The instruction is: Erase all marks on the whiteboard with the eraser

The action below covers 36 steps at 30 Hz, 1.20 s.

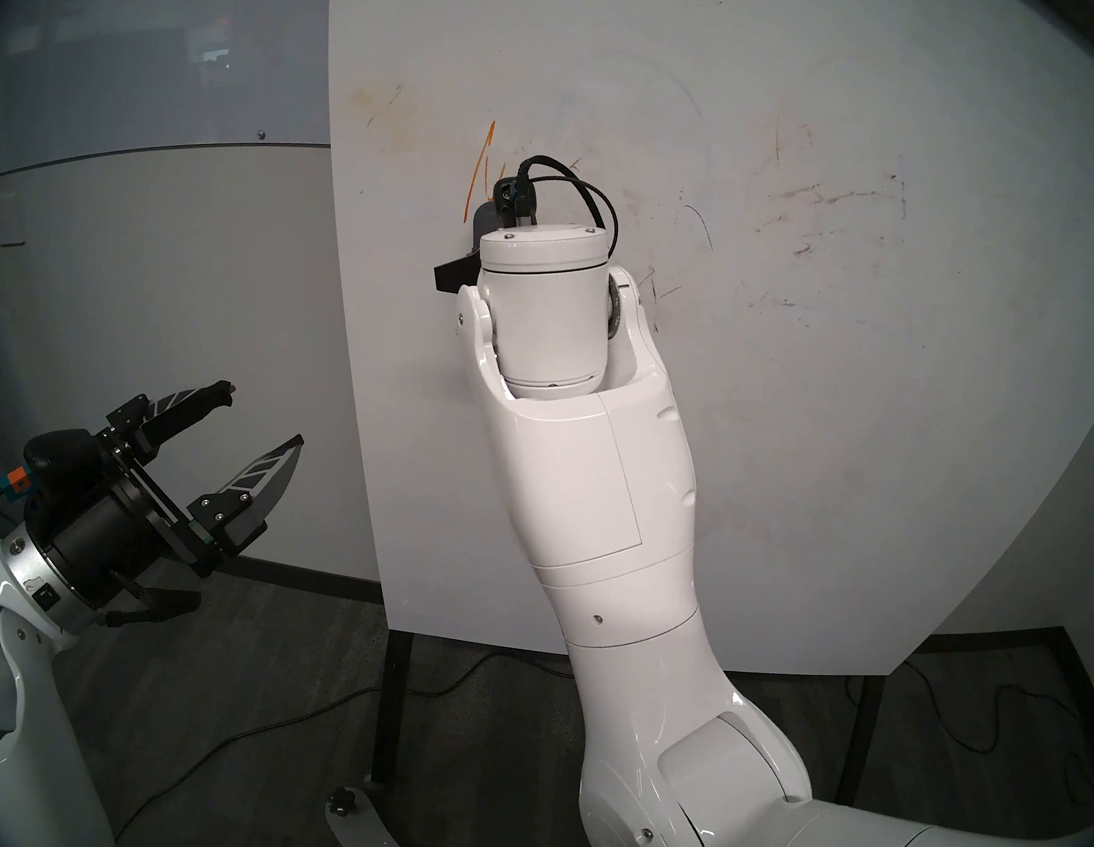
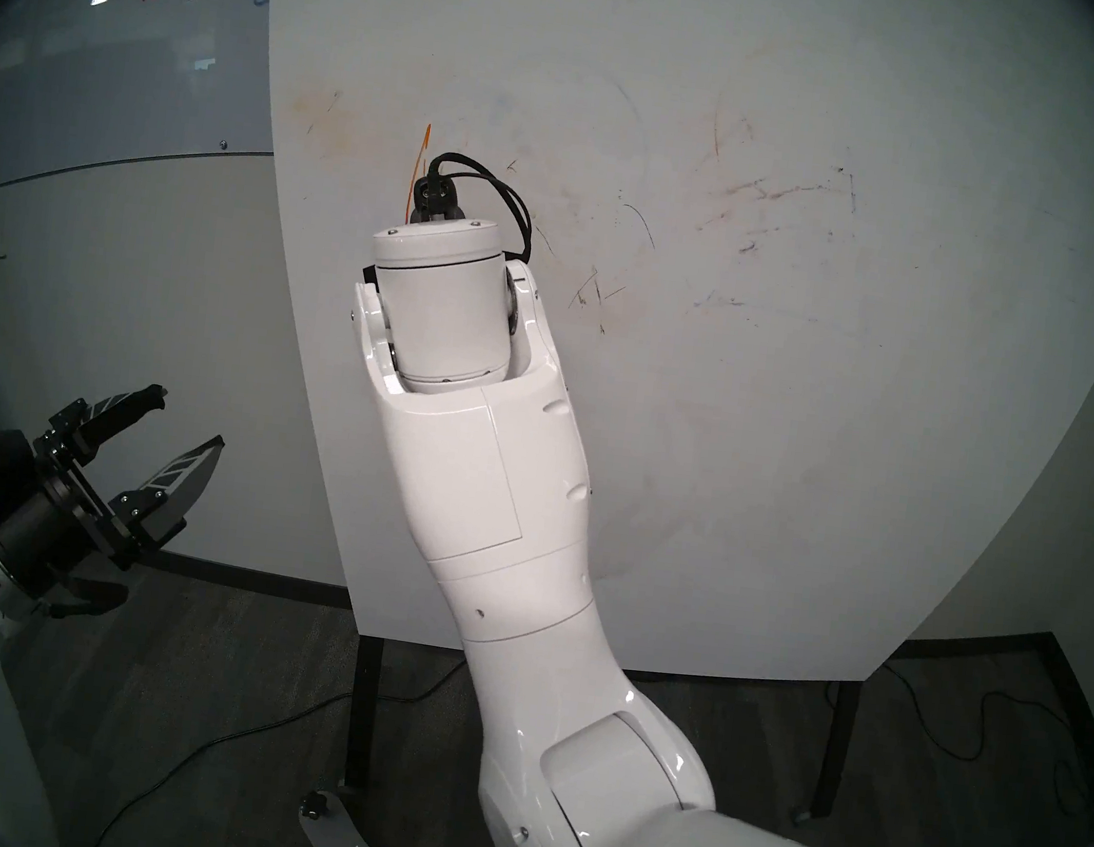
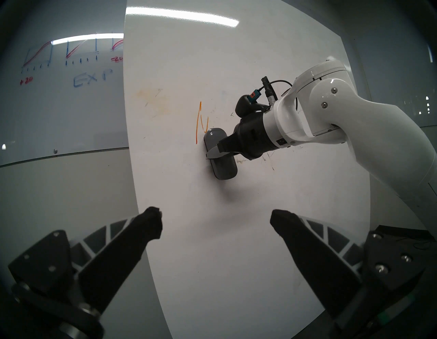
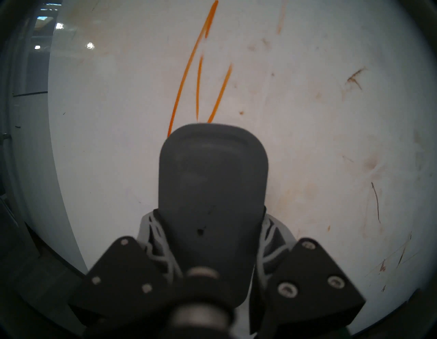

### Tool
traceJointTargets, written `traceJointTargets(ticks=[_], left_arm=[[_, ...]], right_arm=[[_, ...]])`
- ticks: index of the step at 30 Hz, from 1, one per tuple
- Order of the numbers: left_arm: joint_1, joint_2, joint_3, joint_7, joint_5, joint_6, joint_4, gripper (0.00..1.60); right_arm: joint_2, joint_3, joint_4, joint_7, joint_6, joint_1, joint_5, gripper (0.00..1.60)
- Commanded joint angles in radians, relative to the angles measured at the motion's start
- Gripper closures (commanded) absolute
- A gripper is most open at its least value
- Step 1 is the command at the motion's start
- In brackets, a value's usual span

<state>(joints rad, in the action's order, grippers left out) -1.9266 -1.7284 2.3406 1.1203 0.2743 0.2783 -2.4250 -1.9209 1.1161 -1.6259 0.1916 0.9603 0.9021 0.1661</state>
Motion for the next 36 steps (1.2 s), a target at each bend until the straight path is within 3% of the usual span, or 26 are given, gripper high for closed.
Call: traceJointTargets(ticks=[1,12,23,36], left_arm=[[-0.001,0.002,-0.002,-0.002,0.008,0.002,-0.018,0.00],[-0.001,0.002,-0.002,-0.002,0.008,0.002,-0.018,0.00],[-0.001,0.002,-0.002,-0.002,0.008,0.002,-0.018,0.00],[-0.001,0.002,-0.002,-0.002,0.009,0.002,-0.018,0.00]], right_arm=[[-0.015,-0.019,0.001,-0.004,0.000,-0.072,0.016,1.60],[-0.029,-0.010,0.049,-0.020,0.000,-0.146,0.040,1.60],[-0.040,0.038,0.125,-0.039,0.000,-0.244,0.058,1.60],[-0.036,0.049,0.148,-0.068,0.000,-0.233,0.073,1.60]])
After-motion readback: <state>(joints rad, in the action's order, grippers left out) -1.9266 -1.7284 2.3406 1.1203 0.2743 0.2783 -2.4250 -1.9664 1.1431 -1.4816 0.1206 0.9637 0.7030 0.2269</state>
